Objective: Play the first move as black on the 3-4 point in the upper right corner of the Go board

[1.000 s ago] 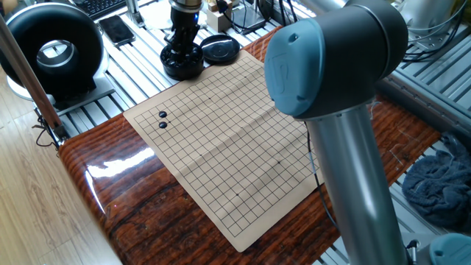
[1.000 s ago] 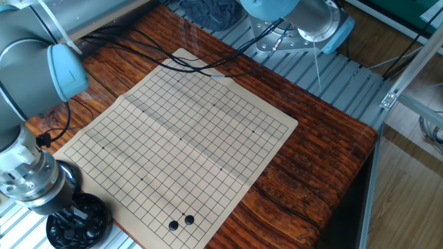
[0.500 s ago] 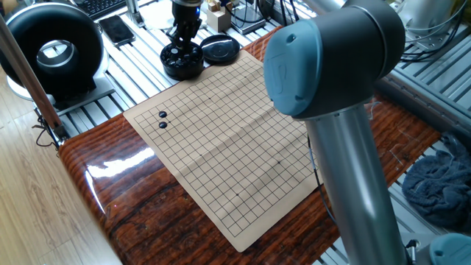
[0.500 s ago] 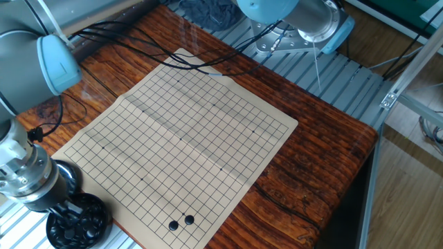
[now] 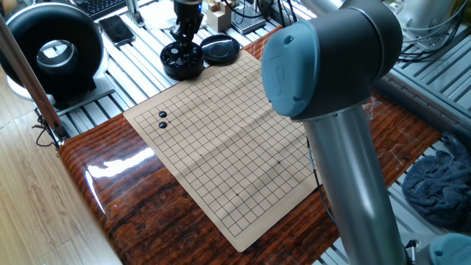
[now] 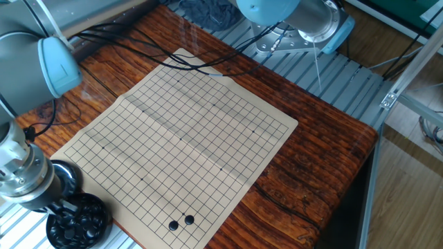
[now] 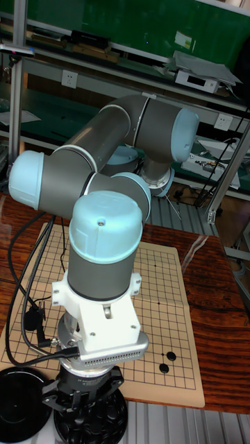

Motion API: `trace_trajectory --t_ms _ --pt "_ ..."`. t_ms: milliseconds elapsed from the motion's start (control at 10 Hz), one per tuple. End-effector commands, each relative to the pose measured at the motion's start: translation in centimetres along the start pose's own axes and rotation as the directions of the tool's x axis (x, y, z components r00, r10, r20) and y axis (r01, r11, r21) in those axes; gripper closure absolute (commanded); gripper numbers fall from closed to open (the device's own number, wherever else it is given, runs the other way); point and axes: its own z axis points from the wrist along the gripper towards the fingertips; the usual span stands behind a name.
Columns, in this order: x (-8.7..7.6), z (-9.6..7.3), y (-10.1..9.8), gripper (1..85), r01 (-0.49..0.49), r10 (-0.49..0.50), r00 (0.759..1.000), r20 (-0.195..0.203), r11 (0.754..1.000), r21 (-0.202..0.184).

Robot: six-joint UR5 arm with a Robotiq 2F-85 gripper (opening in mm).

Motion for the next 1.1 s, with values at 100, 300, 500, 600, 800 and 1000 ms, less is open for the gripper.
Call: trace_trajectory --t_ms 100,300,500,600,800,1000 --pt "0.1 -0.1 -0.4 63.3 0.019 -0.019 1.0 -0.004 1.0 0.01" --pt "0.1 0.0 -0.3 56.0 0.023 -0.023 1.0 -0.005 1.0 0.005" --pt "0.1 0.0 -0.1 53.0 0.022 -0.022 1.0 -0.006 1.0 -0.002" --pt "0.0 0.0 0.2 53.0 0.031 -0.031 1.0 -0.002 0.999 -0.013" --pt "-0.5 -0.1 1.0 52.3 0.053 -0.052 0.999 0.011 0.998 -0.041" --pt "-0.7 -0.3 1.3 51.7 0.079 -0.078 0.997 0.007 0.996 -0.043"
